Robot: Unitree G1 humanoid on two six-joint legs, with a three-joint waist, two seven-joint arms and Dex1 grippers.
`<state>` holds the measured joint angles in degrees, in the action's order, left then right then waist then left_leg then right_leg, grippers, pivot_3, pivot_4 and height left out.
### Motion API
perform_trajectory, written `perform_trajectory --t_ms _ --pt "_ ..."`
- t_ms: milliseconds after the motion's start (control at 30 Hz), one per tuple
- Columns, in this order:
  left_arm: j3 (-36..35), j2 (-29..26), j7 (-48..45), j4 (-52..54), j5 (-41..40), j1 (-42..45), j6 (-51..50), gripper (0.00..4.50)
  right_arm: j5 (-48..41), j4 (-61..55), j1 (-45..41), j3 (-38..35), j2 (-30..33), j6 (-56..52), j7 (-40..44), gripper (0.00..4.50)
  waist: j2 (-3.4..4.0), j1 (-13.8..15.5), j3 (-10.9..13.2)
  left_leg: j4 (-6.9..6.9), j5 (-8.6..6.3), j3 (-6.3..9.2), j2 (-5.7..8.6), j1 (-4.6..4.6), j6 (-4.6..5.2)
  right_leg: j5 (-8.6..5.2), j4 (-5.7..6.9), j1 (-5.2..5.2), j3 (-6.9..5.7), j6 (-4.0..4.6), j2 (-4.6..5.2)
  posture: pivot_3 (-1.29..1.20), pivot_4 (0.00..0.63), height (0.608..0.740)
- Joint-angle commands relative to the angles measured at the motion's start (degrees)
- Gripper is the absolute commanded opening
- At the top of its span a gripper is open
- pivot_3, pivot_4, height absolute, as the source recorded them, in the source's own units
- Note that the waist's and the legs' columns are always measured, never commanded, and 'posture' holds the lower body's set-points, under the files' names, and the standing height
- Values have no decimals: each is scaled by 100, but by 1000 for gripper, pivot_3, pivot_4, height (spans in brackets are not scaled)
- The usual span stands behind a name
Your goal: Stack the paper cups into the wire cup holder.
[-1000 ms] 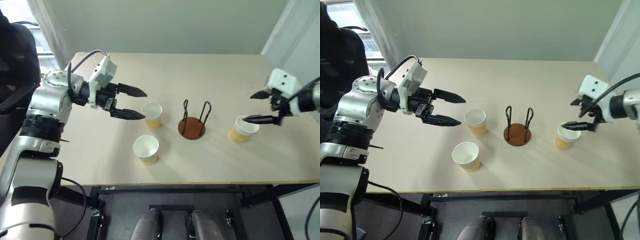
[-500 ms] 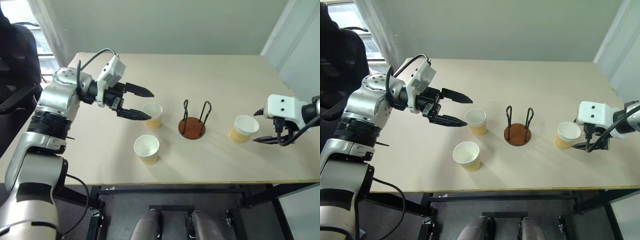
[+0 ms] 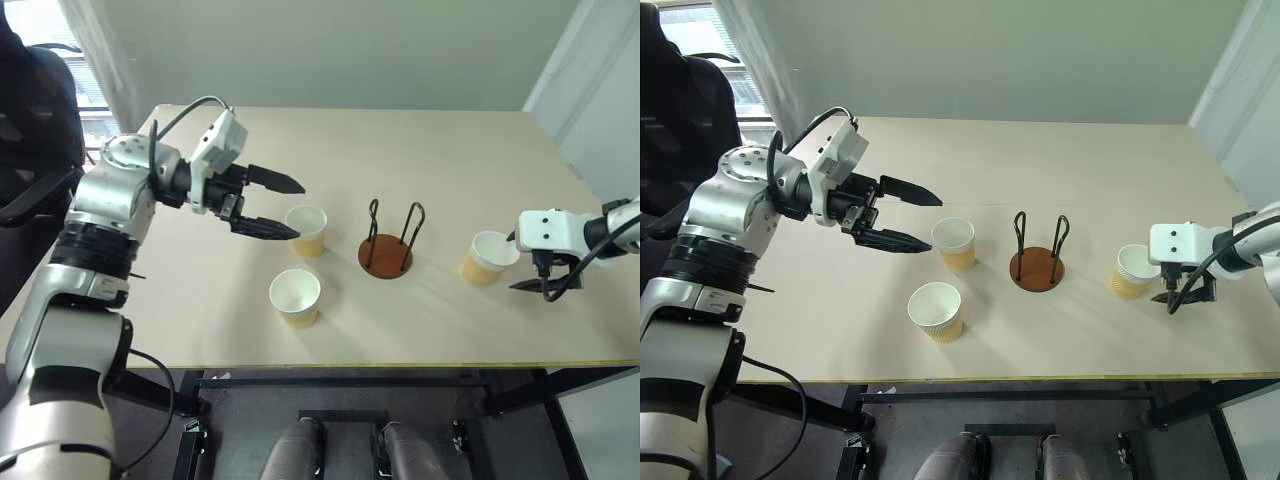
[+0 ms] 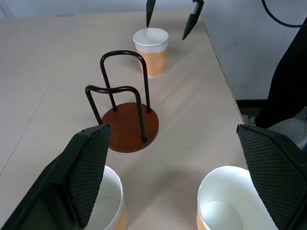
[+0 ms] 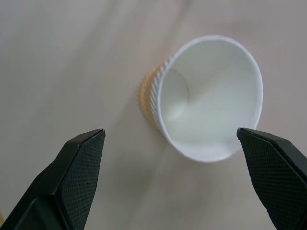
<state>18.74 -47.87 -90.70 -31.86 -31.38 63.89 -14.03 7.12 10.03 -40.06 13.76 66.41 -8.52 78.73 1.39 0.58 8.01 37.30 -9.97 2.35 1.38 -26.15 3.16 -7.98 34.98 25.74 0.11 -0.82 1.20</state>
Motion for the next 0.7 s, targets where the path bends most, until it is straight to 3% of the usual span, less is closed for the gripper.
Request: perform_trajectory --t_ms 33,233,300,367,567,700 --pt "-199 -99 -180 104 -36 66 12 4500 241 253 -181 35 19 357 17 4480 0 2 0 0 0 0 0 0 0 0 0 0 0 0 0 0 150 740" --pt "-209 -152 -180 77 -38 73 33 4500 421 538 -286 98 -35 678 161 4480 0 0 0 0 -1 1 0 0 -1 0 -1 0 0 2 0 0 150 740" --pt "-188 -167 -180 31 -37 85 60 4500 461 615 -346 111 -69 761 222 4110 0 -5 0 0 -2 1 0 0 -1 0 0 0 0 2 1 0 150 740" --pt "-171 -170 -180 -20 -33 100 91 4500 507 689 -416 123 -113 827 261 3575 0 -7 0 0 -2 0 0 0 -1 0 0 0 0 4 1 0 150 740" --pt "-138 -154 -180 -129 -29 100 183 4500 569 712 -533 113 -224 870 337 1265 0 -6 0 0 -1 1 0 0 -2 1 0 0 0 6 1 0 150 740" --pt "-116 -152 -180 -169 -41 99 232 4500 610 663 -543 109 -291 873 370 18 0 -5 0 0 -3 1 0 0 -4 1 -1 0 0 7 1 0 150 740"
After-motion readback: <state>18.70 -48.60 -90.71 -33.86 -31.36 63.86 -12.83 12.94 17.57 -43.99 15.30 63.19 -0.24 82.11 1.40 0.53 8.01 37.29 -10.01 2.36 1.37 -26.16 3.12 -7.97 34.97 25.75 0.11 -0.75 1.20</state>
